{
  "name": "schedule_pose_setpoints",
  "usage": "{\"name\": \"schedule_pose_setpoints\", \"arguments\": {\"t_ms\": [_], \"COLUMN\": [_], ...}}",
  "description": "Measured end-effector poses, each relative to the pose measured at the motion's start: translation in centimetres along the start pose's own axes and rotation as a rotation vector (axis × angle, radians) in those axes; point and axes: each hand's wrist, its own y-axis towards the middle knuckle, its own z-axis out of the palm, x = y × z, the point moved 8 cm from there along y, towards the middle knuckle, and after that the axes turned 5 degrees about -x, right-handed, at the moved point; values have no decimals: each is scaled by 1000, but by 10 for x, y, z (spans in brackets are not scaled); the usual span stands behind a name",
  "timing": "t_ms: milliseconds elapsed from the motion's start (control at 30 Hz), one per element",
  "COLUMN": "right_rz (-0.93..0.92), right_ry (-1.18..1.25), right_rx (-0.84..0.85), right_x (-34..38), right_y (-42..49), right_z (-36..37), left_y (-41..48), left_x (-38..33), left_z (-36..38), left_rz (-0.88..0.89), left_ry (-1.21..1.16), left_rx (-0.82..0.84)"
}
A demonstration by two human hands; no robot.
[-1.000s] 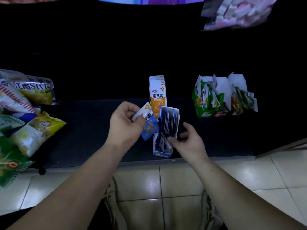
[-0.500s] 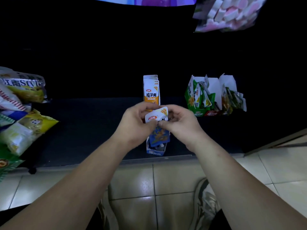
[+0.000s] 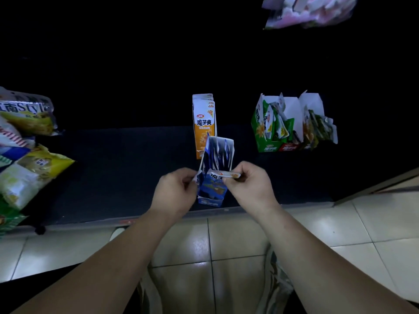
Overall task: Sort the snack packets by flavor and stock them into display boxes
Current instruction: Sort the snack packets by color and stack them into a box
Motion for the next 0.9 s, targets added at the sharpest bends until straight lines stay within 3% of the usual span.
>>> {"name": "schedule_pose_setpoints", "arguments": {"t_ms": [200,300,467,600,733,900], "right_rz": [-62,-62,162,200,92,-5], "right_ry": [-174,-210,-38,82,86,-3], "right_rx": [99,119,137,146,160,26], "right_x": [-4,-7,-18,-20,-15,-15], "right_y": [-7,-9,-3,-8,-5,4], "right_z": [21,34,35,33,34,17], "left_y": [16,19,20,18,20,31], "left_x": [-56,-79,-69,-51,-57,-70], "left_z": [-45,-57,-46,-27,-9,5], "left_rz": [196,186,156,106,101,106], "left_ry": [-67,-206,-97,-85,-133,-170], "left_rx": [-153,-60,166,232,258,295]}}
